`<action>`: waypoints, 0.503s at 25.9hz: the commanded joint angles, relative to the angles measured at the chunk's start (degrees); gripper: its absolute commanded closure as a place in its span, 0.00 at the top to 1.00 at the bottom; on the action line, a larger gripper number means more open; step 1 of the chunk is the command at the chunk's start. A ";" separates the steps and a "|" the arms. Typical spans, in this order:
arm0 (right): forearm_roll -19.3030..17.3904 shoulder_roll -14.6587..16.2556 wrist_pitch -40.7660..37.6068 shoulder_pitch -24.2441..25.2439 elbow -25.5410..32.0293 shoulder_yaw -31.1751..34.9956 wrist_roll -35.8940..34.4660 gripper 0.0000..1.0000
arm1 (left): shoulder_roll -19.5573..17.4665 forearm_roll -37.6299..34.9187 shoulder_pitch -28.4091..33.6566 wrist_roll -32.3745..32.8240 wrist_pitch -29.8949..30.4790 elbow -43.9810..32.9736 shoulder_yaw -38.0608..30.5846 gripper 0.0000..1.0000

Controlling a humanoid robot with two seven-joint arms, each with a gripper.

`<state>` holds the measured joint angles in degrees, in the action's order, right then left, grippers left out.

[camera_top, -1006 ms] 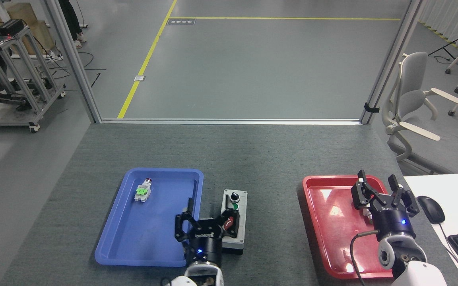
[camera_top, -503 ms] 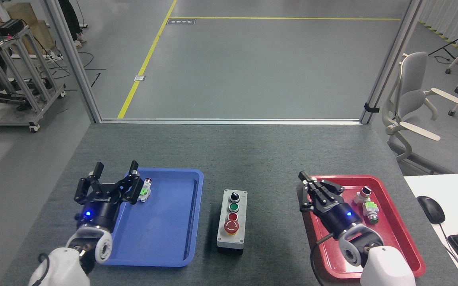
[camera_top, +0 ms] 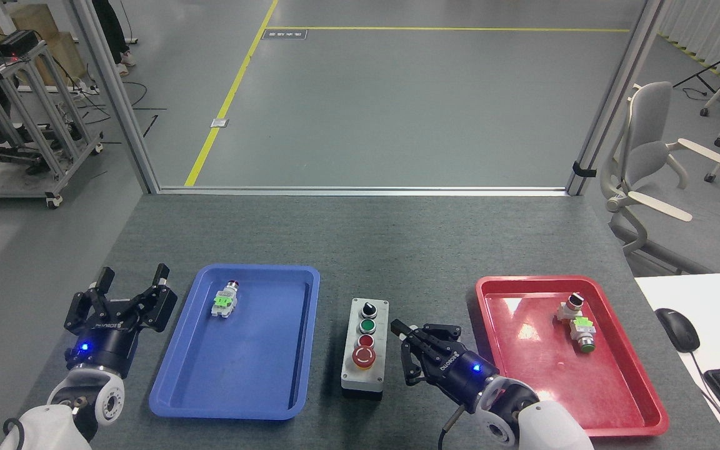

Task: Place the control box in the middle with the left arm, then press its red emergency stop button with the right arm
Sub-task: 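Move the right gripper to the control box and press its red button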

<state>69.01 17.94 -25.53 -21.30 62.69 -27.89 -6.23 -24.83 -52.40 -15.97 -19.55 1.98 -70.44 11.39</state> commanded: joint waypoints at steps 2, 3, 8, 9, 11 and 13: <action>-0.01 -1.50 -0.04 -0.06 -0.64 -0.33 -0.01 0.00 | -0.04 -0.78 0.94 -0.31 2.59 -0.14 -0.23 1.00; -0.01 -1.59 -0.04 -0.06 -0.64 -0.41 -0.01 0.00 | -0.04 -0.78 1.55 -0.40 2.59 -0.22 -0.23 1.00; -0.01 -3.53 -0.04 -0.06 -1.69 -1.82 -0.09 0.00 | 3.65 -1.66 3.49 -0.75 2.15 -1.89 0.39 0.99; -0.01 -3.88 -0.04 -0.06 -2.04 -2.26 -0.09 0.00 | 5.06 -2.62 3.84 -0.75 1.97 -2.16 0.48 0.99; -0.01 -3.97 -0.04 -0.06 -2.57 -2.70 -0.09 0.00 | 6.55 -7.37 4.80 -0.48 1.89 -1.98 0.39 0.99; -0.10 -3.97 -0.04 0.03 -3.01 -2.70 -0.09 0.00 | 7.43 -11.24 4.80 0.04 1.89 -1.63 0.39 0.99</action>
<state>68.97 14.22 -25.60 -21.37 60.34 -30.23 -6.05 -19.23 -58.74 -11.69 -20.18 4.07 -72.18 11.73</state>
